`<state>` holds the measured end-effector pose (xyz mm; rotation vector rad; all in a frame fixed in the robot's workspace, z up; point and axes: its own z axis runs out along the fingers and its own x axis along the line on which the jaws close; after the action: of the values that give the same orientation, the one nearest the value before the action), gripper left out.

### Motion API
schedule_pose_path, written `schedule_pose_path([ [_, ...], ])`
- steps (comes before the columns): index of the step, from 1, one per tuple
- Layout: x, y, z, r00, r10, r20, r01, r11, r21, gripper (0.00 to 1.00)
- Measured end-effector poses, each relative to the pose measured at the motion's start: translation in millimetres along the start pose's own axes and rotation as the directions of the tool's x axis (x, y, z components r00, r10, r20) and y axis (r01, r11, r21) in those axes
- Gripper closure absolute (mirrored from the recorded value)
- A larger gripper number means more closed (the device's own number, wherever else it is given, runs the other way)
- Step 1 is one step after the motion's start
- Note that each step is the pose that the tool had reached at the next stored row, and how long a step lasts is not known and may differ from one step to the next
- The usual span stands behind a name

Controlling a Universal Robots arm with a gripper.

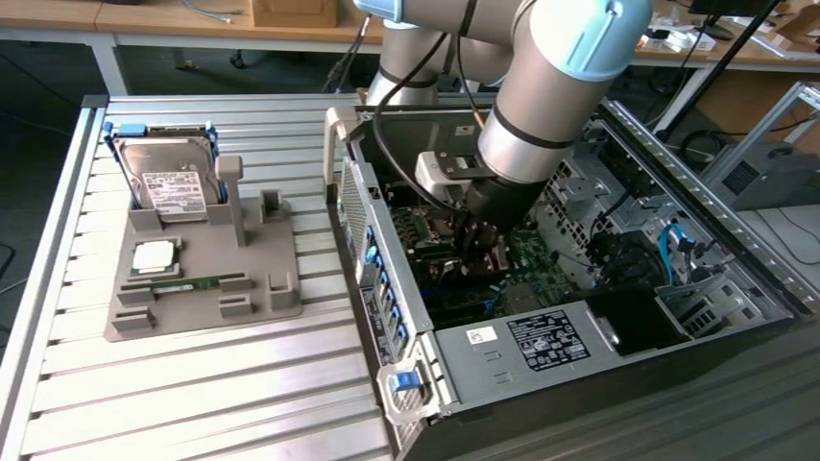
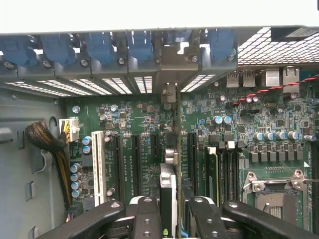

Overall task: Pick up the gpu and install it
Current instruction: 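Insert the gpu into the slot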

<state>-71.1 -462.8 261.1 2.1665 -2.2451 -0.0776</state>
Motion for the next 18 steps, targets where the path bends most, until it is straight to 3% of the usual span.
schedule_pose_path([
  [18,-2.6,0.7,-2.8,1.0000,-0.005,0.0003,0.005,1.0000,0.0027,0.73],
])
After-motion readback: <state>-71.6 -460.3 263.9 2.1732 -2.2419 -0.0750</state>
